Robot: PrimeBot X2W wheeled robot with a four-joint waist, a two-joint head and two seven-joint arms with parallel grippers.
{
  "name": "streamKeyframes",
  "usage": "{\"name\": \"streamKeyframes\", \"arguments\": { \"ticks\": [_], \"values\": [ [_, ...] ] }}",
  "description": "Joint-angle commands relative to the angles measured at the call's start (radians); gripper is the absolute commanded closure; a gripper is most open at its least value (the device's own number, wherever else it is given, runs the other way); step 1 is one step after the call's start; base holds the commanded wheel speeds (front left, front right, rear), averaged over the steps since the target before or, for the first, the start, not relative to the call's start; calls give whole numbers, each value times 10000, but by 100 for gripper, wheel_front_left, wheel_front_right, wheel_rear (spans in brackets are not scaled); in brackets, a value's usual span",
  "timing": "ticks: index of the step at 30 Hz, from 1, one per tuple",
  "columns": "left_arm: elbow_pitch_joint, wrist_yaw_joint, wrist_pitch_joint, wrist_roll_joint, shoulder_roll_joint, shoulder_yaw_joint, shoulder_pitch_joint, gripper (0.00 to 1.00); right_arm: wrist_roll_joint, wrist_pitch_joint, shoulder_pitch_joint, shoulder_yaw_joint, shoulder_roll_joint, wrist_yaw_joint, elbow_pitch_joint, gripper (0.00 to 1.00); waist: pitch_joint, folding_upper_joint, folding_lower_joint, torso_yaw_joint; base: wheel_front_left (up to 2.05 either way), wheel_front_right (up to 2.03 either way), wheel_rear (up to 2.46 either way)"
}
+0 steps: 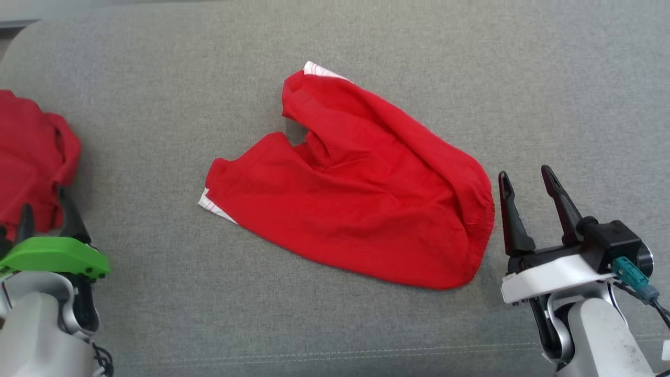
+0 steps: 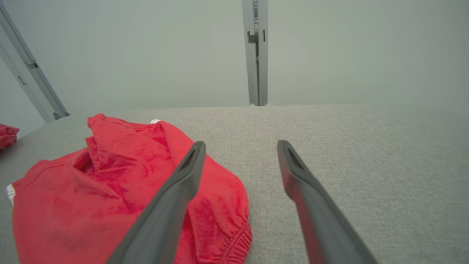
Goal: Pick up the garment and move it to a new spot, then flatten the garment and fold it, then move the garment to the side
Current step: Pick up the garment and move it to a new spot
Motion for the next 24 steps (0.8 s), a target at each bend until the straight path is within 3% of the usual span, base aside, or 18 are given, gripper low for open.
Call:
{"name": "streamKeyframes", "arguments": {
  "ticks": [1,5,9,17,24],
  "values": [
    [-878,239,-43,458,-180,120,624,0,6,-67,194,-79,-9,-3,28,0,-384,0,0,-105,0,0,0],
    [-3016,587,-49,1237,-688,119,1799,0,-62,-60,368,-133,10,-3,28,0,-702,0,0,-195,0,0,0],
    [-4636,639,-35,1646,-1187,-193,2667,0,-140,-3,488,-195,20,-3,21,0,-969,0,0,-272,0,0,0],
    [-6059,600,97,2340,-1240,-1088,2970,0,-238,91,635,-247,22,-3,104,0,-1382,0,0,-459,0,0,0],
    [-6340,764,175,2995,-1023,-1604,3170,0,-310,131,882,-96,-67,-3,313,0,-1921,0,0,-743,0,0,0]
  ]
}}
